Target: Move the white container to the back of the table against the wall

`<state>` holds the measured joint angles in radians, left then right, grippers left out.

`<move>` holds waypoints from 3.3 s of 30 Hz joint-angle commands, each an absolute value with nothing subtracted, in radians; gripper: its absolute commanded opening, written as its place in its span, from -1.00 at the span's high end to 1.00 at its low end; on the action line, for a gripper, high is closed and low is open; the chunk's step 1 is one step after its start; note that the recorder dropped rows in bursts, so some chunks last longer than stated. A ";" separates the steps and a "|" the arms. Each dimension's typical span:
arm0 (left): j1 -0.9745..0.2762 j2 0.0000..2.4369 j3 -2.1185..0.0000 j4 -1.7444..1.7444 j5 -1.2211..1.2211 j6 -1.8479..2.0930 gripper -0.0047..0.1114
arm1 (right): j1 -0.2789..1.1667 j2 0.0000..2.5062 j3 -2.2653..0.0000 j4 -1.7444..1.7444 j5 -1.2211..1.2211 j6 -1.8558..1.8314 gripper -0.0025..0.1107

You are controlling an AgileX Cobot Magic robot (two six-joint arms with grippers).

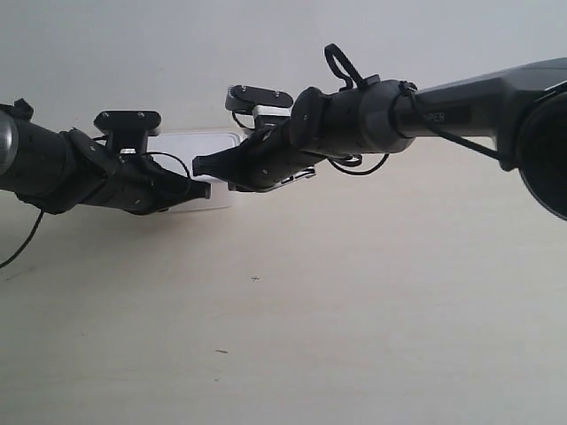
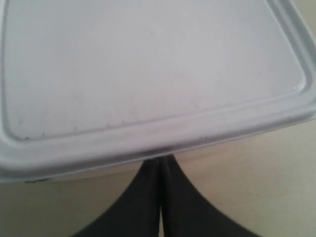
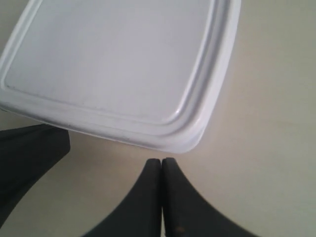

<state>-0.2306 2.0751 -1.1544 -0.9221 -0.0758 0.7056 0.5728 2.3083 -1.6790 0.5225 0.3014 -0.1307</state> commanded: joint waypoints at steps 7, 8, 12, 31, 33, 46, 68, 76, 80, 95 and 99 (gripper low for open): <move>-0.183 2.123 -1.243 -0.914 -0.086 0.733 0.92 | 0.574 2.405 -1.842 0.514 0.341 -0.132 0.96; -0.179 2.131 -1.255 -0.914 -0.082 0.733 0.92 | 0.574 2.415 -1.852 0.514 0.341 -0.132 0.96; -0.161 2.157 -1.303 -0.895 -0.071 0.733 0.92 | 0.574 2.457 -1.901 0.514 0.324 -0.130 0.96; -0.117 2.215 -1.376 -0.865 -0.055 0.737 0.92 | 0.562 2.515 -1.964 0.431 0.254 -0.051 0.96; -0.092 2.213 -1.376 -0.865 -0.042 0.737 0.92 | 0.552 2.515 -1.964 0.431 0.259 -0.050 0.96; -0.049 2.211 -1.385 -0.865 0.000 0.737 0.92 | 0.545 2.516 -1.966 0.435 0.174 -0.050 0.96; -0.050 2.270 -1.491 -0.865 0.105 0.757 0.92 | 0.545 2.536 -1.997 0.427 0.184 -0.041 0.96; -0.050 2.270 -1.491 -0.874 0.178 0.757 0.92 | 0.547 2.506 -1.997 0.427 0.245 -0.093 0.96; -0.067 2.270 -1.491 -0.884 0.188 0.757 0.92 | 0.547 2.470 -1.997 0.407 0.360 -0.112 0.96; -0.138 2.338 -1.581 -0.906 0.089 0.783 0.92 | 0.547 2.350 -1.980 0.166 0.534 -0.082 0.96; -0.138 2.356 -1.620 -0.906 0.089 0.783 0.92 | 0.547 2.350 -1.980 0.163 0.533 -0.075 0.96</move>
